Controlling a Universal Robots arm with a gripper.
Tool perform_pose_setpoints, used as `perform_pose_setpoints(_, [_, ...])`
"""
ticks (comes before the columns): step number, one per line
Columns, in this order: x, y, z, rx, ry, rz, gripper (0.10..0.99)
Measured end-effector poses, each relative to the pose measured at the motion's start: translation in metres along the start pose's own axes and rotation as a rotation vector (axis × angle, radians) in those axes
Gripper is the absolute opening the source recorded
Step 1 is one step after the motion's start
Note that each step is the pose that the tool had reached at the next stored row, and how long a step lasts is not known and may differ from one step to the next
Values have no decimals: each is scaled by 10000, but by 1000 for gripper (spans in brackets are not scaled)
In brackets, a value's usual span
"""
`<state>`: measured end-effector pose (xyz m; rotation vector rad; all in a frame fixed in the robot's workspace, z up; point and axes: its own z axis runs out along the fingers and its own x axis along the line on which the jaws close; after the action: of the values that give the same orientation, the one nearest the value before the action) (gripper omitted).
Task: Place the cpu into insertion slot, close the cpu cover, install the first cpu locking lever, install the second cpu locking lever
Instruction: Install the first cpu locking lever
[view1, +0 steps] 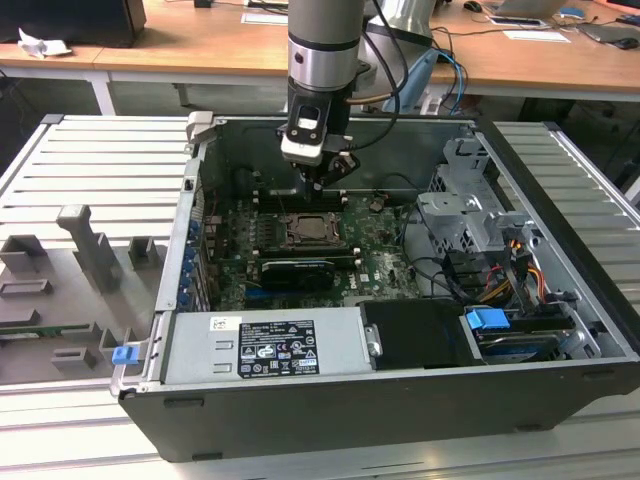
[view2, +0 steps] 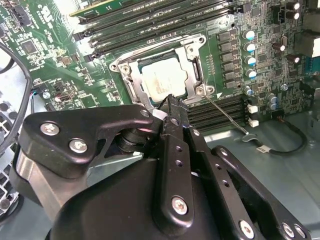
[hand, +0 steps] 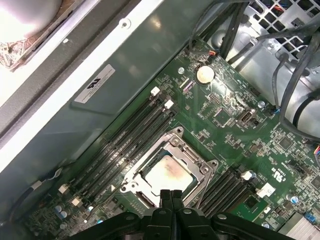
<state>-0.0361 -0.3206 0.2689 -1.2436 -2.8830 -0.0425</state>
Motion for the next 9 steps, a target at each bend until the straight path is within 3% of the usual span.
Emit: perform_pose_setpoints(9, [0, 0, 0, 5, 12, -491, 106])
